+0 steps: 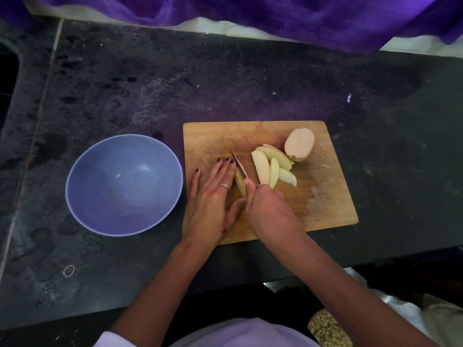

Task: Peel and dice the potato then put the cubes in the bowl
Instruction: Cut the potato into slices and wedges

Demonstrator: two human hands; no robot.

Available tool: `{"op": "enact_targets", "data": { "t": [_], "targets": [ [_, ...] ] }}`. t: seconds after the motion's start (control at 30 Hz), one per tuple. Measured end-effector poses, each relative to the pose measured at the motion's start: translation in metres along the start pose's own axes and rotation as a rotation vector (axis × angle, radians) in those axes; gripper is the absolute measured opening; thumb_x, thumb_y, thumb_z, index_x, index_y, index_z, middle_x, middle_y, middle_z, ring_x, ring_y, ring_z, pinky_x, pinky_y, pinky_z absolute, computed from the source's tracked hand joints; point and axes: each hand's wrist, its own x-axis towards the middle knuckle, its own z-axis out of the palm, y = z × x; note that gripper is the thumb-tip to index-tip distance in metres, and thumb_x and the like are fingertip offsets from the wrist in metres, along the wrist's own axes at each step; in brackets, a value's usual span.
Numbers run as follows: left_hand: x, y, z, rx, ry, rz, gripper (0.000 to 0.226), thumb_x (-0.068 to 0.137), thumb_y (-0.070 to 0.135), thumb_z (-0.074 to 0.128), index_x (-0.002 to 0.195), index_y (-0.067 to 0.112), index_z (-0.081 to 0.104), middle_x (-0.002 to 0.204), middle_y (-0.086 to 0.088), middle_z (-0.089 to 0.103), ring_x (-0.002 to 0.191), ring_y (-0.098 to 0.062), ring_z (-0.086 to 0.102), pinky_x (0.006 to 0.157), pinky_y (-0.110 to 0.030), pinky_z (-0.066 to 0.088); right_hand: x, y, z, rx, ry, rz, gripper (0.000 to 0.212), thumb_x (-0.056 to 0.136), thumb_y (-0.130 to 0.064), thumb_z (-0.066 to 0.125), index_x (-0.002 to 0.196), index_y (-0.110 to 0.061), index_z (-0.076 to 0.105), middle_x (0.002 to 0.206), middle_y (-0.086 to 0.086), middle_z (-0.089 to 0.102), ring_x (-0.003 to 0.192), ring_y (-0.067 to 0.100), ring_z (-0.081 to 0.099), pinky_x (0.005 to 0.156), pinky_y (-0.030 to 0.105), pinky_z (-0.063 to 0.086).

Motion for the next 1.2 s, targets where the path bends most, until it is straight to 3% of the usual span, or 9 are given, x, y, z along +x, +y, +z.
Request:
{"op": "enact_targets", "data": {
  "t": [0.37,0.47,0.57,0.67,0.9,1.1,1.2],
  "targets": [
    [0.0,-0.001,0.0,-0.026,0.006,0.01,0.07,0.087,0.047,0.033,0.148,0.014,0.033,0.154,0.002,0.03,0.143,-0.003,0.013,0.119,-0.037,0.001,-0.001,0.0,-0.001,-0.005,-0.024,0.031,0.057,0.101,-0.049,0.016,0.111,-0.009,0.056,0.075,0.0,0.04,0.092,0.025,0.056,0.075,0.037,0.043],
    [0.0,0.0,-0.002,-0.023,-0.002,0.017,0.068,0.088,0.043,0.036,0.148,0.013,0.033,0.154,0.001,0.03,0.144,-0.006,0.015,0.118,-0.04,0.003,0.006,-0.005,-0.002,-0.017,-0.032,0.032,0.054,0.102,-0.048,0.018,0.101,-0.009,0.056,0.072,0.001,0.044,0.078,0.021,0.054,0.069,0.035,0.041],
    [-0.001,-0.001,-0.003,-0.018,-0.008,0.023,0.064,0.089,0.031,0.054,0.147,0.012,0.034,0.154,-0.002,0.032,0.144,-0.008,0.016,0.118,-0.039,0.002,0.016,-0.012,-0.004,-0.01,-0.047,0.037,0.045,0.102,-0.047,0.021,0.088,-0.013,0.047,0.069,0.002,0.045,0.073,0.021,0.051,0.067,0.034,0.038],
    [-0.001,-0.001,-0.003,-0.008,-0.001,0.023,0.066,0.088,0.034,0.052,0.147,0.012,0.034,0.153,-0.001,0.033,0.143,-0.007,0.016,0.118,-0.038,0.001,0.02,-0.017,-0.009,-0.007,-0.075,0.057,0.041,0.102,-0.045,0.022,0.084,-0.015,0.041,0.068,0.002,0.044,0.062,0.016,0.044,0.066,0.033,0.036],
    [-0.001,0.002,-0.001,0.114,-0.007,0.02,0.07,0.081,0.035,0.046,0.146,0.01,0.037,0.15,-0.005,0.04,0.143,-0.015,0.027,0.117,-0.043,0.008,0.015,-0.018,-0.011,-0.06,-0.099,0.056,0.034,0.104,-0.039,0.028,0.103,-0.013,0.049,0.071,0.003,0.041,0.076,0.021,0.047,0.07,0.034,0.038],
    [-0.001,0.003,0.0,0.135,0.009,0.022,0.07,0.084,0.043,0.033,0.145,0.01,0.038,0.15,-0.005,0.041,0.143,-0.017,0.027,0.117,-0.043,0.008,0.002,-0.015,-0.015,-0.112,-0.125,0.1,0.043,0.104,-0.038,0.029,0.12,-0.006,0.052,0.07,0.005,0.037,0.075,0.021,0.045,0.07,0.034,0.036],
    [-0.001,0.002,0.0,0.135,-0.003,0.023,0.068,0.085,0.04,0.04,0.146,0.011,0.037,0.151,-0.005,0.04,0.144,-0.016,0.025,0.117,-0.042,0.007,0.009,-0.019,-0.015,-0.117,-0.142,0.074,0.04,0.104,-0.035,0.029,0.12,-0.005,0.05,0.085,0.011,0.052,0.08,0.022,0.045,0.071,0.033,0.036]
  ]
}}
